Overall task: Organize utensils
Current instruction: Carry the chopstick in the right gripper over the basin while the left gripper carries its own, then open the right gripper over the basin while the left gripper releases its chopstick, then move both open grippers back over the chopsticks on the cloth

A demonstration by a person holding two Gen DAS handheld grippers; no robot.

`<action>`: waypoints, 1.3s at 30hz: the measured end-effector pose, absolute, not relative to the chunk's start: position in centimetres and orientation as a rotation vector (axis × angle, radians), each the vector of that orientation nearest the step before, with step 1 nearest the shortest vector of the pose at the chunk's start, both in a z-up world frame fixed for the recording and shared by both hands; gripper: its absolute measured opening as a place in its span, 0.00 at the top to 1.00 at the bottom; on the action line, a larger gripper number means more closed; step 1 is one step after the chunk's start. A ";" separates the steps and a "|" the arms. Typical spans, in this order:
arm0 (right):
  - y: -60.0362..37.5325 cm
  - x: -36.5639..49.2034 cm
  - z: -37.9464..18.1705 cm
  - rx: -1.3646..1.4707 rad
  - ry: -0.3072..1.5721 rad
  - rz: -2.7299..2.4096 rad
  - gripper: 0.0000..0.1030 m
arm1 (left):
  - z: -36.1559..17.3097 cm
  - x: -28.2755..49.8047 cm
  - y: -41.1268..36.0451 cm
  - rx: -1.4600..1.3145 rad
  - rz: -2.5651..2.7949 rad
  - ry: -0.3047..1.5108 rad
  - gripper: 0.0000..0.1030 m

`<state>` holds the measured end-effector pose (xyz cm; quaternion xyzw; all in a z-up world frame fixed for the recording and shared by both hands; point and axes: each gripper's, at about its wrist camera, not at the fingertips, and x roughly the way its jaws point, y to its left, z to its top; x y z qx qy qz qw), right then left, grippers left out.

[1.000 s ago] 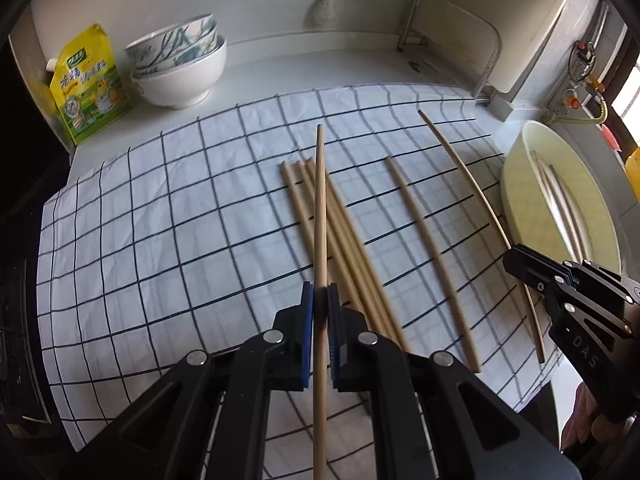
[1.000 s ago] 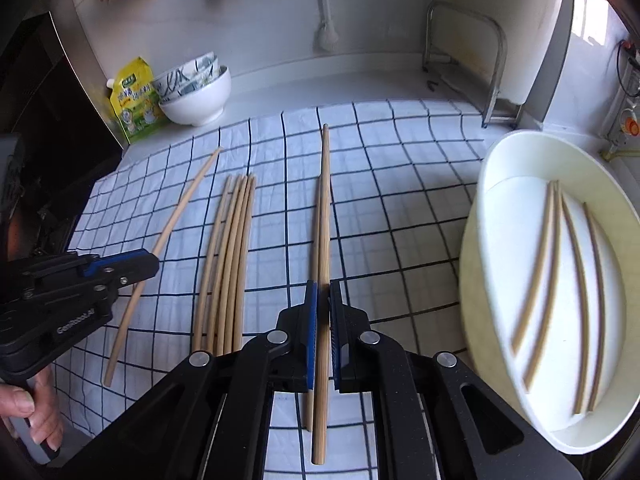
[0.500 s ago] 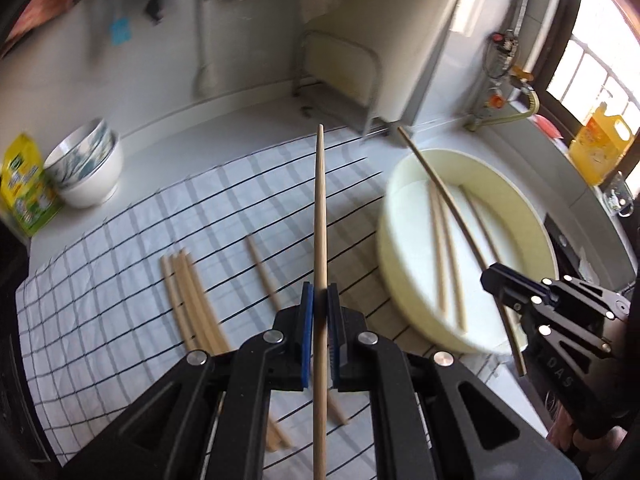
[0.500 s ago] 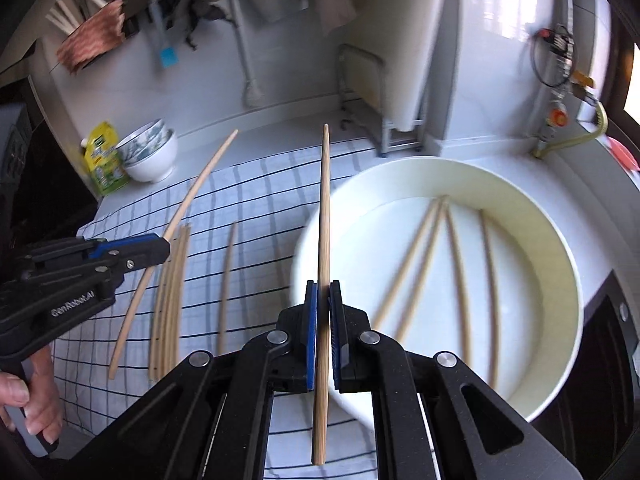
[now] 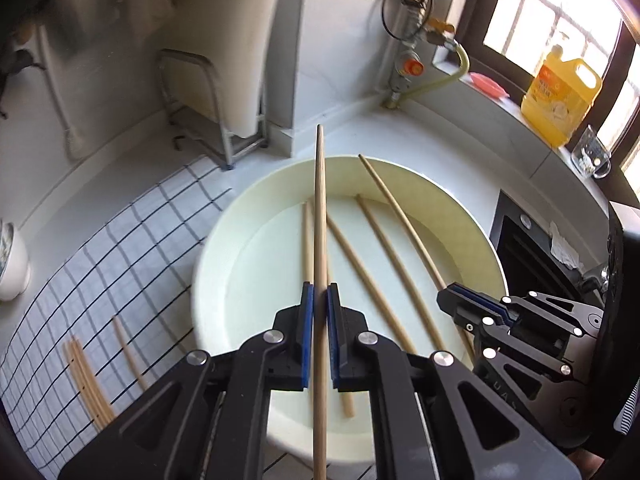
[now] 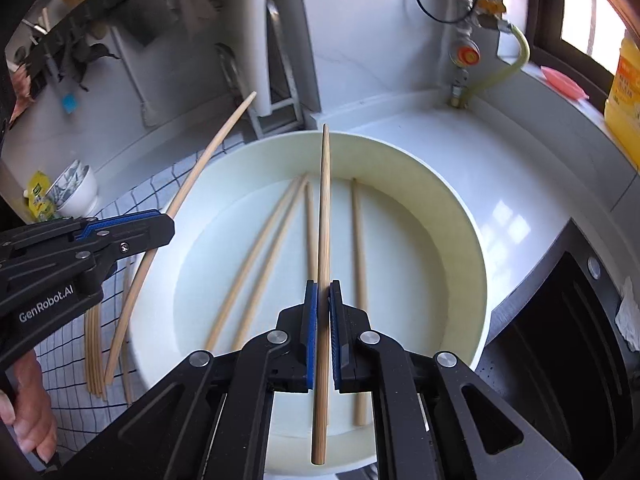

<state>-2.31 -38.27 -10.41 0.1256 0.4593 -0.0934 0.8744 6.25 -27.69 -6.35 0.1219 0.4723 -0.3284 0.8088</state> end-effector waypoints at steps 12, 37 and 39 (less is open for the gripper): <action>-41.1 -0.7 -14.2 0.305 1.034 -0.165 0.94 | -11.3 7.9 -31.3 0.344 -0.670 1.108 0.92; -38.7 -2.6 -10.5 0.266 0.979 -0.129 0.67 | -7.0 6.6 -24.2 0.297 -0.528 1.049 0.51; -37.9 -2.8 -10.0 0.257 0.972 -0.117 0.64 | -6.5 6.3 -23.1 0.288 -0.519 1.040 0.50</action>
